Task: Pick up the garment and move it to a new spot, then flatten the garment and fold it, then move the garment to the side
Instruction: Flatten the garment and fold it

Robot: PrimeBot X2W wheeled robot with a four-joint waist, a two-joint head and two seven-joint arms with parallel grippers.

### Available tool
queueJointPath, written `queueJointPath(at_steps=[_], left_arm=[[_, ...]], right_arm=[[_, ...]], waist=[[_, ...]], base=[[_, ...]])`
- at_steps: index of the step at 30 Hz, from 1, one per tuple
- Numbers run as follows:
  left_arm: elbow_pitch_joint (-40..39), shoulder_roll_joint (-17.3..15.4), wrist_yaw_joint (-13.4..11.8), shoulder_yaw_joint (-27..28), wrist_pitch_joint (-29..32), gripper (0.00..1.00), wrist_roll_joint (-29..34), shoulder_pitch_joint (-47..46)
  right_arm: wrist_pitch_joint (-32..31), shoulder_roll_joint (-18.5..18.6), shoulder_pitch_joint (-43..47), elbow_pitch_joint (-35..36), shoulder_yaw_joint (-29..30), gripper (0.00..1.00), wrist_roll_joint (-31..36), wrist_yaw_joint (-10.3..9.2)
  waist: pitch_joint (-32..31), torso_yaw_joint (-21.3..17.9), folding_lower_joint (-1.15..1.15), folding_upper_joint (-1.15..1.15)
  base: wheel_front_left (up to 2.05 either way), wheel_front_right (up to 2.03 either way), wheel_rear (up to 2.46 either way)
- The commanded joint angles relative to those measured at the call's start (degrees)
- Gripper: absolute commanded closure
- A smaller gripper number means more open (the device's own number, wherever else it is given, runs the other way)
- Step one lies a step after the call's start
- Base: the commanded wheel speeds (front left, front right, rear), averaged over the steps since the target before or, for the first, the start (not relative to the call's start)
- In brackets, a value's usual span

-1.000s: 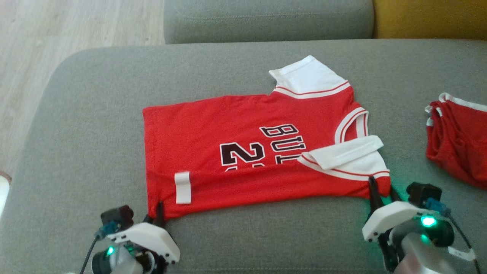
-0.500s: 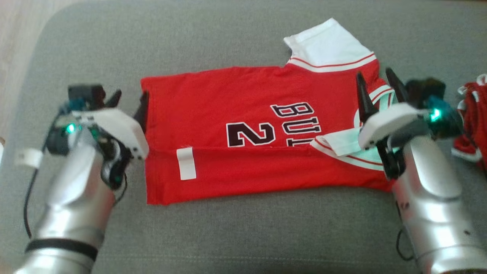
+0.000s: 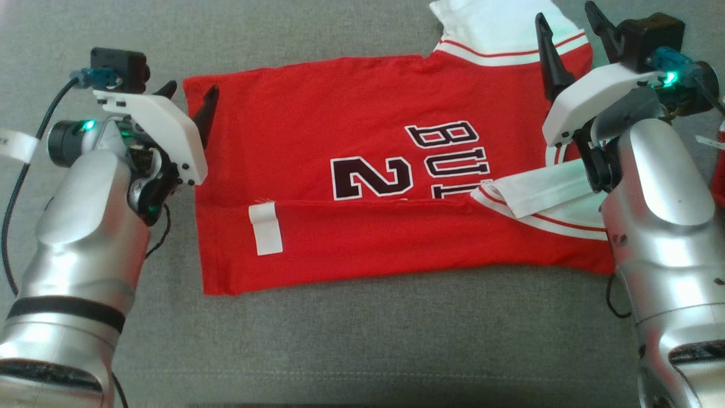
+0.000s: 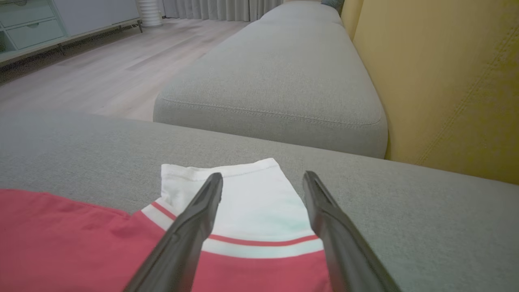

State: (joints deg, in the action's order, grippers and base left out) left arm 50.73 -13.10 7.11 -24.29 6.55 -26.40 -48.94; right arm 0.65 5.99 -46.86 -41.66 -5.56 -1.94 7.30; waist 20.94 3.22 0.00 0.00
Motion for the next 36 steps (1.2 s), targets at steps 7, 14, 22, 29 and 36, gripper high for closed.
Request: queueJointPath(at_steps=[7, 14, 22, 29, 36], left_arm=[[2.3, -2.8, 0.3, -1.0, -1.0, 0.00, 0.5, -5.5], [4.2, -1.5, 0.4, -3.3, -1.3, 0.13, -0.5, -8.2], [3.4, -0.2, 0.4, -7.1, -2.9, 1.00, -2.4, -10.2], [0.7, 1.5, 0.4, -10.2, -6.6, 1.00, -4.7, -11.7], [-0.8, 2.5, 0.4, -13.8, -8.5, 1.00, -6.3, -12.9]], right_arm=[[-1.7, 1.0, -5.9, 0.4, -3.7, 0.00, 0.6, 0.19], [-4.9, 3.5, -11.9, -2.4, -4.7, 0.00, 2.4, 0.19], [-8.3, 4.7, -16.9, -8.0, -4.4, 0.00, 5.1, 0.19], [-11.0, 6.8, -20.2, -12.7, -3.8, 0.00, 9.2, 0.19], [-12.6, 8.1, -23.3, -15.6, 0.0, 0.00, 12.2, 0.19]], waist=[[3.7, 0.1, 0.00, 0.00], [6.2, 1.4, 0.00, 0.00], [8.4, 3.6, 0.00, 0.00], [9.7, 7.0, 0.00, 0.00], [11.4, 10.1, 0.00, 0.00]], base=[[0.00, 0.00, 0.00], [0.00, 0.00, 0.00], [0.00, 0.00, 0.00], [0.00, 0.00, 0.00], [0.00, 0.00, 0.00]])
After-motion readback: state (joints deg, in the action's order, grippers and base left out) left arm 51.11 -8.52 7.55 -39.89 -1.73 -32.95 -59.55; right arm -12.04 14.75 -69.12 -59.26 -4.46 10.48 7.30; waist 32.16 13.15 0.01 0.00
